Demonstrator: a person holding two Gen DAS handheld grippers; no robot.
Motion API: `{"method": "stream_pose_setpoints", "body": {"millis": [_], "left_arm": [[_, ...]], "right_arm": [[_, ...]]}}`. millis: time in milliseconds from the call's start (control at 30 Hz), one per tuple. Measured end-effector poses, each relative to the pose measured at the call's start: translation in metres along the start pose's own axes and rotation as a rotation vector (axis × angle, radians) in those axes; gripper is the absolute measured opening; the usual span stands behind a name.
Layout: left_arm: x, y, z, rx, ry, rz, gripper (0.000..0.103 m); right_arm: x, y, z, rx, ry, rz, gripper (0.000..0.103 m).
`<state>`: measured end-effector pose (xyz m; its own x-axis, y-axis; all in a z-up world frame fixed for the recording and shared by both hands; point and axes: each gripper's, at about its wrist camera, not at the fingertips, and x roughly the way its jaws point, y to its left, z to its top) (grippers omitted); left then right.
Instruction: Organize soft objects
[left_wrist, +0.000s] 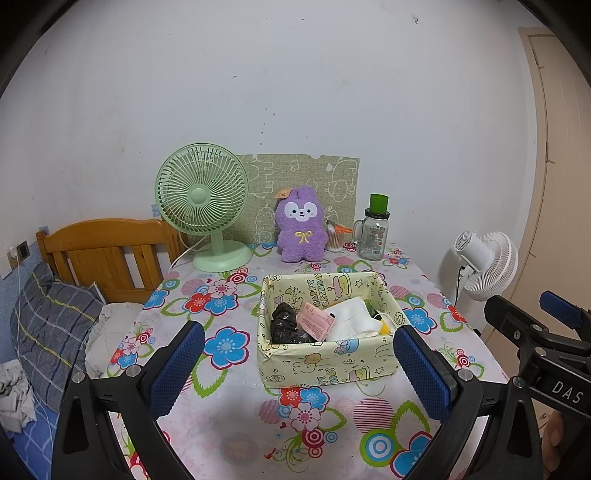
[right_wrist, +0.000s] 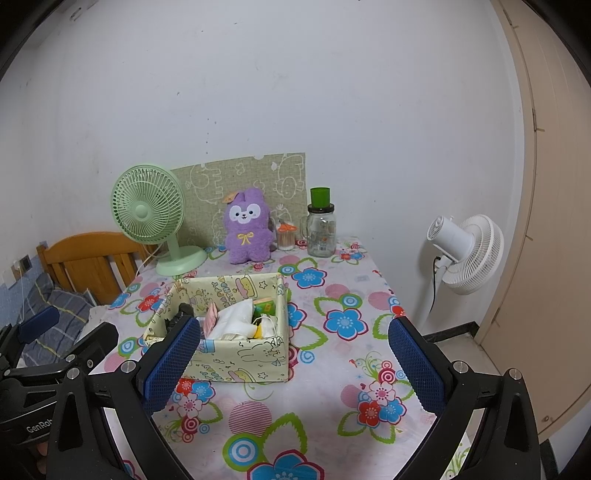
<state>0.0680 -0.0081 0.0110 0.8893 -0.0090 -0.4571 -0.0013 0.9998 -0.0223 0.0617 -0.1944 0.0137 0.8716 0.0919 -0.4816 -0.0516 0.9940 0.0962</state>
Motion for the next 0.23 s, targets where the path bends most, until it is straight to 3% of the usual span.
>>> {"method": "stream_pose_setpoints", "body": {"millis": [233], "left_arm": [[0.0006, 0.0001, -0.0006, 0.000, 0.004, 0.002, 0.103]], "right_arm": [[0.0008, 0.0007, 0.0006, 0.000, 0.001, 0.001, 0.103]]}}
